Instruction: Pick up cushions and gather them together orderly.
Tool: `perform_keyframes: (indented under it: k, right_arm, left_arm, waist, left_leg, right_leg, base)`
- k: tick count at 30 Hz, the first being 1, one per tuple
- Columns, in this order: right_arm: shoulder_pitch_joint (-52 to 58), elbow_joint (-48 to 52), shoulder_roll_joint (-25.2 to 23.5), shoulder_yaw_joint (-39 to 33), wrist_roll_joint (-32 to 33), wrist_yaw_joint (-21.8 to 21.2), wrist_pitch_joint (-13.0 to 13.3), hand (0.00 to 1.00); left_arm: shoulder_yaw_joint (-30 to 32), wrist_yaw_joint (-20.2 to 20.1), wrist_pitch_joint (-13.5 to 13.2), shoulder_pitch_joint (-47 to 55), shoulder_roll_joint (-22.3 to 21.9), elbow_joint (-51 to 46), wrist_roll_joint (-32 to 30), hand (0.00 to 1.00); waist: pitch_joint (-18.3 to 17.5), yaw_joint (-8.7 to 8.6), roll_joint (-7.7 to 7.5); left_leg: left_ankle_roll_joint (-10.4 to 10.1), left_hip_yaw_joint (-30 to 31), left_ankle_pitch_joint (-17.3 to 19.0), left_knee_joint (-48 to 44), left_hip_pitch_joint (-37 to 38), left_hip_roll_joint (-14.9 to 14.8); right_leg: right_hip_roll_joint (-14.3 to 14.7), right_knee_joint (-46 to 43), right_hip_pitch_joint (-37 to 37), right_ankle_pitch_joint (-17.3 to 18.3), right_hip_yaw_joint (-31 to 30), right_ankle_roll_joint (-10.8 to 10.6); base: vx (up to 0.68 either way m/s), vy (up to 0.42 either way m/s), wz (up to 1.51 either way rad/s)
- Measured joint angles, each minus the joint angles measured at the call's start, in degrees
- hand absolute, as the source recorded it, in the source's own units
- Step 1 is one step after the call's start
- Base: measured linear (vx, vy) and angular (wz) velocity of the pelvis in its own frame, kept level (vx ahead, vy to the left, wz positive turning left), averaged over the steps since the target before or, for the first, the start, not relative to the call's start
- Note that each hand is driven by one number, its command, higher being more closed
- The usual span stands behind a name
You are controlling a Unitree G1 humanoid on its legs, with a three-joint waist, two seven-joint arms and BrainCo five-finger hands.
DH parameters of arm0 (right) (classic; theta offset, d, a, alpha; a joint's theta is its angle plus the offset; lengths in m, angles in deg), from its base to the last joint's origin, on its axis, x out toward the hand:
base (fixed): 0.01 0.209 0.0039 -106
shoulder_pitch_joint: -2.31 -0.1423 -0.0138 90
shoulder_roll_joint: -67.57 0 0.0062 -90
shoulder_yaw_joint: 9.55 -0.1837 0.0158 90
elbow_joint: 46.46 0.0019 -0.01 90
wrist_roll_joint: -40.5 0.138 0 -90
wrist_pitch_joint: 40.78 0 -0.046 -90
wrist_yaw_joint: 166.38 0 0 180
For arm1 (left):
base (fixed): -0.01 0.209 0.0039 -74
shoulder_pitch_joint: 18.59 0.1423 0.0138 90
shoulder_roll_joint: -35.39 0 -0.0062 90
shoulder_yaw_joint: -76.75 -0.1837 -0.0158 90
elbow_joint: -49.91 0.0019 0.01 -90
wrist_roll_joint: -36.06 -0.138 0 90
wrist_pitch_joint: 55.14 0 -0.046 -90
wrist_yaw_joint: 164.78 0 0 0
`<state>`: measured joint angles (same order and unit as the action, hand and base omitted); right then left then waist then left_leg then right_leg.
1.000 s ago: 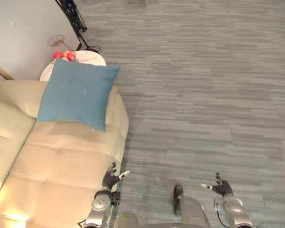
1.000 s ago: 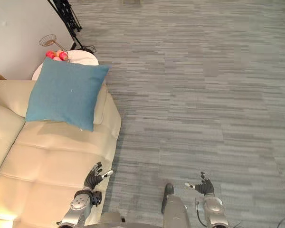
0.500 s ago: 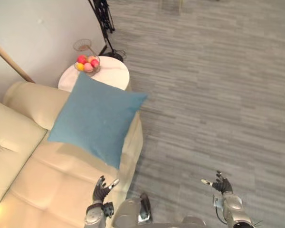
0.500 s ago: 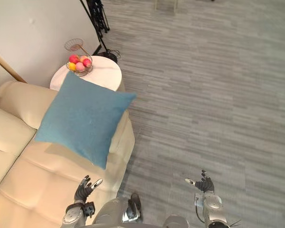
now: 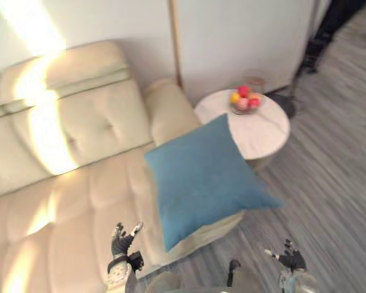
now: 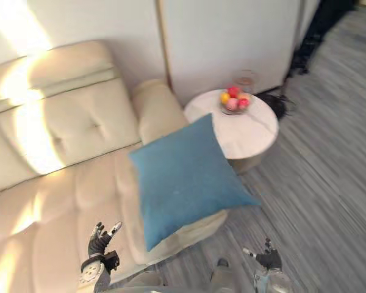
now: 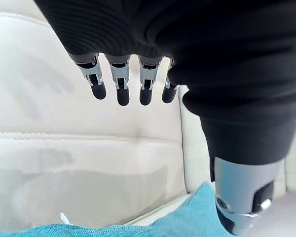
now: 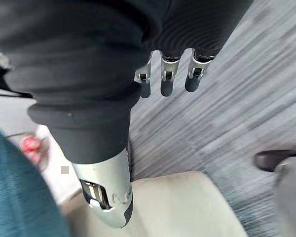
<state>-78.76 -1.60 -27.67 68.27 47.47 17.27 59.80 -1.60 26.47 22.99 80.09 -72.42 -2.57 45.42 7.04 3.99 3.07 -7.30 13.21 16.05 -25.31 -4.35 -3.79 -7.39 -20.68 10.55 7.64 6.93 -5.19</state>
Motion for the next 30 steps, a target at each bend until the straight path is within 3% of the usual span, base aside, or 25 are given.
perform_keyframes:
  k: [2,4,5,6,11,16,20,23,28,30]
  right_arm:
    - [0.1,0.1,-0.8,-1.2,0.6,-0.1,0.4,0.0]
    - [0.0,-0.1,-1.4,-2.0,2.0,0.0,0.5,0.0]
    - [-0.6,-0.6,-1.7,-2.7,2.1,-0.1,0.5,0.0]
    - [-1.5,-1.5,-2.8,-2.6,2.1,-0.1,0.3,0.0]
    - [-2.2,-4.1,-3.3,-3.8,2.1,0.2,0.0,0.0]
    - [-2.9,4.4,2.1,-3.7,0.0,1.6,-0.5,0.0]
    - [-3.2,12.7,7.2,-3.7,-3.4,2.6,-0.5,0.0]
    - [-7.5,13.5,8.6,-3.4,-5.5,2.7,-0.4,0.0]
    - [-17.3,11.7,10.8,3.7,-5.2,2.4,-0.4,0.0]
    - [-25.3,8.1,11.7,8.4,-4.8,2.3,-0.4,0.0]
  left_arm:
    - [-0.4,-0.1,0.0,-0.1,0.0,-0.1,0.1,0.0]
    - [-2.9,-0.1,0.0,-0.1,0.5,-0.5,0.1,0.0]
    - [-4.5,-0.2,0.0,-0.1,1.3,-0.5,0.0,0.0]
    - [-5.6,-0.6,0.0,0.3,2.7,0.0,0.0,0.0]
    - [-7.7,-1.8,0.2,0.5,6.2,2.6,-0.5,0.0]
    - [-9.6,-2.6,0.2,-1.8,9.8,2.6,-2.1,0.0]
    - [-11.4,-2.6,0.2,-4.1,10.6,2.6,-2.4,0.0]
    - [-13.4,-2.6,0.1,-5.7,11.2,2.4,-2.4,0.0]
    - [-16.9,-2.9,0.1,-11.8,11.4,2.3,-2.2,0.0]
    - [-19.0,-3.1,0.1,-17.4,11.2,2.3,-2.0,0.0]
  waist:
    - [0.1,-0.29,-0.31]
    - [0.0,-0.16,-0.76]
    - [-0.1,-0.16,-1.56]
    - [-0.3,-0.07,-2.46]
    - [-0.6,-0.48,-4.01]
    - [-0.7,-3.13,-4.17]
    - [-0.8,-3.81,-4.33]
    - [-1.1,-4.83,-4.89]
    - [-0.7,-4.95,-4.79]
    - [1.9,-4.7,-4.56]
  left_leg:
    - [-0.1,-7.0,-1.4,1.4,0.0,-2.5]
    - [1.7,-20.5,-2.7,4.1,0.1,-5.4]
    - [3.1,-26.3,-3.6,6.0,-0.2,-5.7]
    - [3.7,-27.8,-4.0,7.4,-0.6,-5.2]
    - [4.1,-30.1,-4.9,9.2,0.0,-4.6]
    - [4.7,-33.3,-7.9,14.8,1.1,-2.9]
    - [4.8,-34.6,-8.2,16.5,1.2,-2.1]
    - [5.0,-35.7,-8.4,17.2,0.3,-1.7]
    - [5.3,-35.8,-8.6,16.3,-4.3,-1.3]
    - [5.4,-34.4,-8.6,14.6,-6.4,-1.8]
  right_leg:
    - [-0.6,0.8,-3.4,0.5,4.6,0.8]
    - [-1.0,1.8,-5.4,0.6,7.4,0.9]
    - [-1.4,2.9,-5.4,0.7,7.5,0.7]
    - [-1.5,4.7,-5.2,0.7,6.8,0.6]
    - [-0.6,9.0,-5.3,-2.2,3.7,0.0]
    - [-0.6,13.3,-3.6,-6.3,0.1,-0.1]
    - [-0.5,14.7,-2.7,-7.4,-1.6,-0.3]
    - [-0.3,16.0,-1.2,-8.4,-2.8,-0.4]
    - [-0.4,17.3,3.0,-10.5,-3.8,-0.2]
    - [-0.1,18.1,3.7,-12.6,-3.9,1.0]
  base:
    - [0.09,-0.236,1.48]
    - [0.03,-0.095,1.33]
    - [-0.03,0.003,0.75]
    - [-0.05,0.018,0.34]
    - [-0.07,0.028,-0.26]
    - [-0.08,0.028,-0.33]
    - [-0.05,0.029,-0.25]
    - [0.01,0.018,-0.2]
    - [0.03,0.014,-0.12]
    - [-0.01,0.005,0.03]
